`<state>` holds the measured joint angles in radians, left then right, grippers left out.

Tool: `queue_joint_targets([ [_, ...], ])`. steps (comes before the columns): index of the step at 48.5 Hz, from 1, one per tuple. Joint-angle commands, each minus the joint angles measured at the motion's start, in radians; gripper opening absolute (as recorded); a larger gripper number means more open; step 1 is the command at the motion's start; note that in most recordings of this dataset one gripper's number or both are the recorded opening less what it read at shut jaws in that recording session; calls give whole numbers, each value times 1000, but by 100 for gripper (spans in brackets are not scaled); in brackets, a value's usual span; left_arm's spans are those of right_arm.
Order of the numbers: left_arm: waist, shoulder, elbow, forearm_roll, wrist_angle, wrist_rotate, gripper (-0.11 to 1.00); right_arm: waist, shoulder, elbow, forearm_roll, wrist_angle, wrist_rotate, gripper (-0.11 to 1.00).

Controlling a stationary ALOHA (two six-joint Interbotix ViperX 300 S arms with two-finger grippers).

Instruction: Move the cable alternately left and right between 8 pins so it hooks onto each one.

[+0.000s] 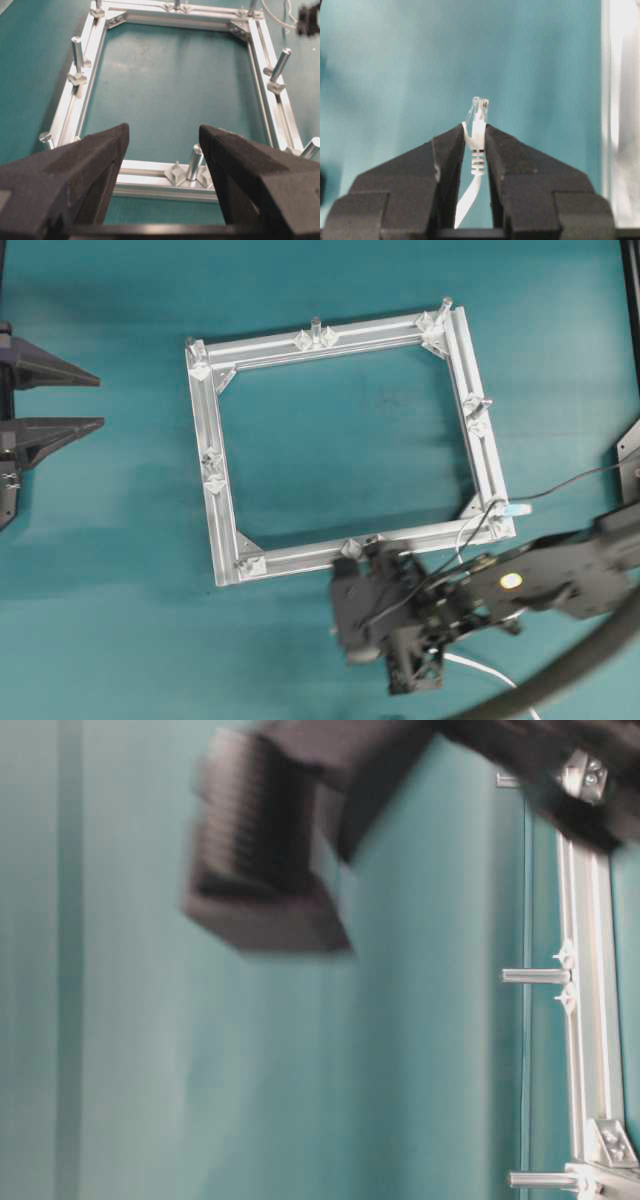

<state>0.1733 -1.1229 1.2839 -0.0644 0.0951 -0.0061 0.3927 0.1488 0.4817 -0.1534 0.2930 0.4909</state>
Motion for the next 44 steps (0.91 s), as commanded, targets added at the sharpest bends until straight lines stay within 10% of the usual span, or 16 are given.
queue_joint_targets([
  [1, 3, -9, -11, 5, -2, 5, 71, 3, -101, 29, -17, 67, 87, 16],
  [24, 3, -57, 14, 5, 54, 5, 71, -2, -186, 63, -514, 479, 934, 16],
  [44, -2, -158, 32, 5, 110, 8, 71, -149, -92, 18, -515, 360, 974, 16],
])
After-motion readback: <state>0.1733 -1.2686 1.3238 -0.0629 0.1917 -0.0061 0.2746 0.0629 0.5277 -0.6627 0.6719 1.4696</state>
